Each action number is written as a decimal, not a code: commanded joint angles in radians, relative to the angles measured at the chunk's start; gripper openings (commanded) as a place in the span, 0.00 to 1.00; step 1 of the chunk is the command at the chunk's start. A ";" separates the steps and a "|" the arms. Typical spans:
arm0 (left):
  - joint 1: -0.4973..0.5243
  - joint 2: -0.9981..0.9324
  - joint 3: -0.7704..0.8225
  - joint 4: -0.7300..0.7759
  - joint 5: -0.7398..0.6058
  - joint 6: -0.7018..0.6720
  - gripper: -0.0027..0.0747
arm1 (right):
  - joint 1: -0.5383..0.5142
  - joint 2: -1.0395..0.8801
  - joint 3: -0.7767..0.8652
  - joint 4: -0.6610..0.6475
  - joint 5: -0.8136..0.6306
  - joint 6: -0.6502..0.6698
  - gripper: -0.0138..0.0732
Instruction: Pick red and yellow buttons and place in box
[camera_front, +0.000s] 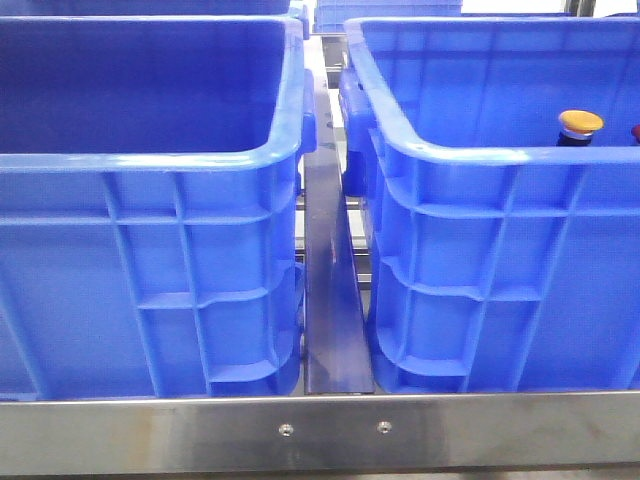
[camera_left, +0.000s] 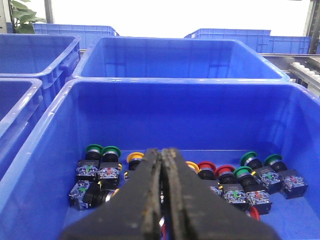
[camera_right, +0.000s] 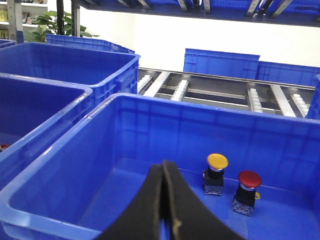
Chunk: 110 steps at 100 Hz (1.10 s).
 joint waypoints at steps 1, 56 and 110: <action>0.004 0.013 -0.025 0.003 -0.084 0.003 0.01 | -0.003 -0.009 -0.024 0.016 -0.050 -0.007 0.05; 0.004 0.013 -0.025 0.003 -0.084 0.003 0.01 | -0.003 -0.009 -0.024 0.016 -0.050 -0.007 0.05; 0.087 0.012 0.240 -0.031 -0.388 0.010 0.01 | -0.003 -0.009 -0.024 0.016 -0.050 -0.007 0.05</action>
